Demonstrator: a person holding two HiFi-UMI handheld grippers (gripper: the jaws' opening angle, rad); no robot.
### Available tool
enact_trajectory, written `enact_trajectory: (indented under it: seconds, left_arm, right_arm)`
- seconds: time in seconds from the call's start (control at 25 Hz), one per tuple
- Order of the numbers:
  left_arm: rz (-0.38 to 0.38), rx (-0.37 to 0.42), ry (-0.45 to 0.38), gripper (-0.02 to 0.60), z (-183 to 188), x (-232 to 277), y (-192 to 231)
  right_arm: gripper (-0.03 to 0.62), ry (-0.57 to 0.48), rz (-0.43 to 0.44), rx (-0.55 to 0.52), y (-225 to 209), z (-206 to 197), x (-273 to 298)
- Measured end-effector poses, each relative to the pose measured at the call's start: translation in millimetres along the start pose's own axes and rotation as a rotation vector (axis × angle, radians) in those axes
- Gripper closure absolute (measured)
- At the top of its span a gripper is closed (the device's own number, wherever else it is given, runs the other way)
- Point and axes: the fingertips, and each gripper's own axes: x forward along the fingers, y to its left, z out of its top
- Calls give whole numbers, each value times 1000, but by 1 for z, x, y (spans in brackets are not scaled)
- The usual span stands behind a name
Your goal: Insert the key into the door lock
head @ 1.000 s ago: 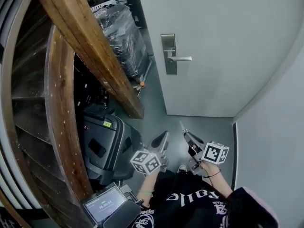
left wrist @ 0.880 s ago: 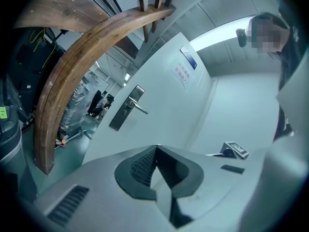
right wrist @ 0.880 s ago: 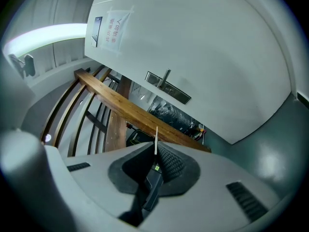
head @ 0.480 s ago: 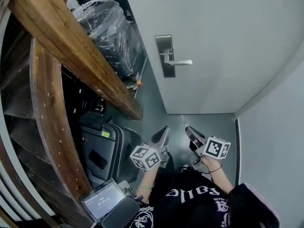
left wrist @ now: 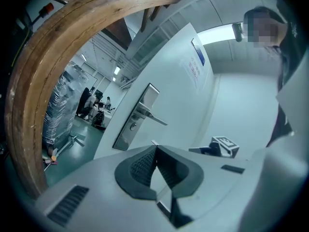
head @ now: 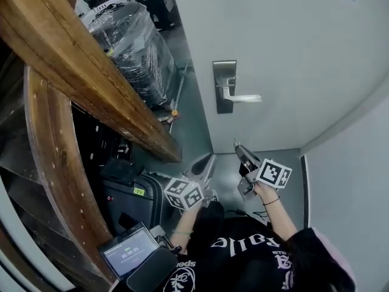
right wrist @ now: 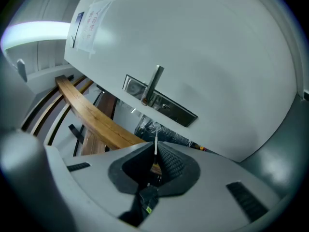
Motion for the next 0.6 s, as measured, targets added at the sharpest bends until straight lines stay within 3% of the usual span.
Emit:
enact_trajectory:
  seconds: [0.28,0.6]
  left_arm:
    - [-21,-3,12,577,23,14,41]
    - [-28,-9,27,577,30,20,68]
  right_arm:
    - [557,-135,-15,145,-15,43,66]
    - [557,-210,12,240,-18,63,95]
